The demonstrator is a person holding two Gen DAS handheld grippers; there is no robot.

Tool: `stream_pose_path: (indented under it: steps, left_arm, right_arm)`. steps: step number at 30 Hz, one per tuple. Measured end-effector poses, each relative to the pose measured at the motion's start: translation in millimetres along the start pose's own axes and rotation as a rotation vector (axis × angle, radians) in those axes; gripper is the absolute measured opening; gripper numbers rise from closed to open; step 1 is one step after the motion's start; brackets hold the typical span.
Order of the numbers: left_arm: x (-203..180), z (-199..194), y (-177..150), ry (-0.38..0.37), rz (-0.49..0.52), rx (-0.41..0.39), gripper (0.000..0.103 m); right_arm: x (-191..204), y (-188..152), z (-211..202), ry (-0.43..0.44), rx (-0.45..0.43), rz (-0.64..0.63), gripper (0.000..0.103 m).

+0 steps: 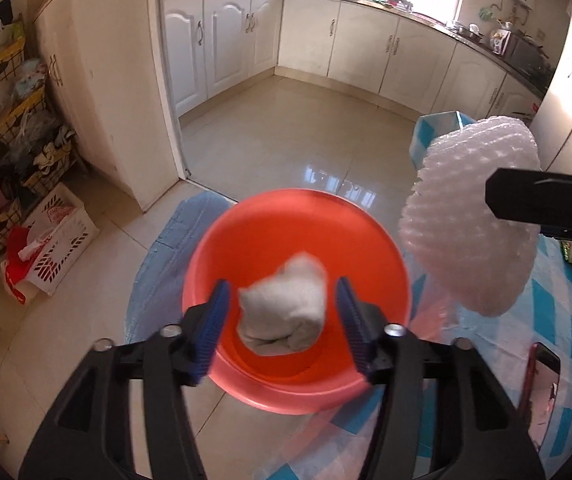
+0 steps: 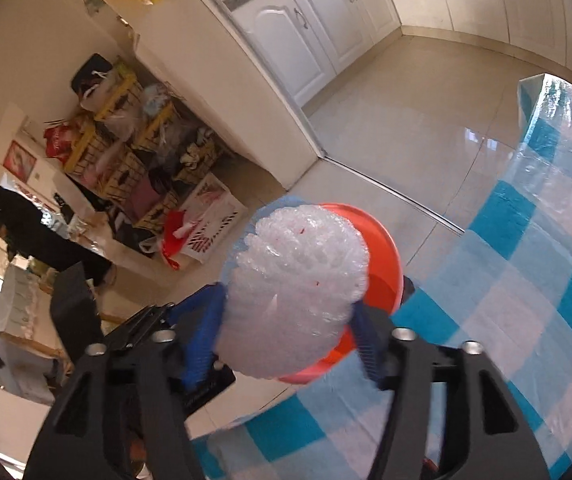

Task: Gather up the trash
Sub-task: 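Carry both items to the orange bucket and open both tools to drop them, then return both tools to the table above the remaining trash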

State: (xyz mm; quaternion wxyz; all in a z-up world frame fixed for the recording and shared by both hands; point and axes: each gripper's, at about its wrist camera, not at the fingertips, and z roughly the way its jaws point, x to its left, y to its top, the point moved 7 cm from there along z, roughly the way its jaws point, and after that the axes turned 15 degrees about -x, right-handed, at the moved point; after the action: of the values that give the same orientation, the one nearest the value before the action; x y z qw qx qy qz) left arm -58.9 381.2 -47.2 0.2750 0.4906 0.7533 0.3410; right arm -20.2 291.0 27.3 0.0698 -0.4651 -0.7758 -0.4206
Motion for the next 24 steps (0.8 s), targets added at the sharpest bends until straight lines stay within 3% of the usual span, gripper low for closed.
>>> stream_pose_path:
  steps: [7, 12, 17, 18, 24]
  left_arm:
    - [17, 1, 1, 0.032, -0.033, -0.016, 0.078]
    - [21, -12, 3, 0.039, -0.054, -0.050, 0.079]
    - [11, -34, 16, 0.026, -0.065, -0.118, 0.084]
    - [6, -41, 21, 0.016, -0.062, -0.142, 0.085]
    - [-33, -71, 38, -0.048, -0.012, -0.240, 0.087]
  right_arm:
    - [-2, -1, -2, -0.004, -0.015, 0.047, 0.080]
    - [-12, 6, -35, -0.010, -0.101, 0.080, 0.081]
    - [-33, 5, -87, -0.107, -0.230, 0.068, 0.084]
    - [-39, 1, -98, -0.134, -0.254, 0.065, 0.087]
    - [-78, -25, -163, -0.267, -0.384, 0.081, 0.088]
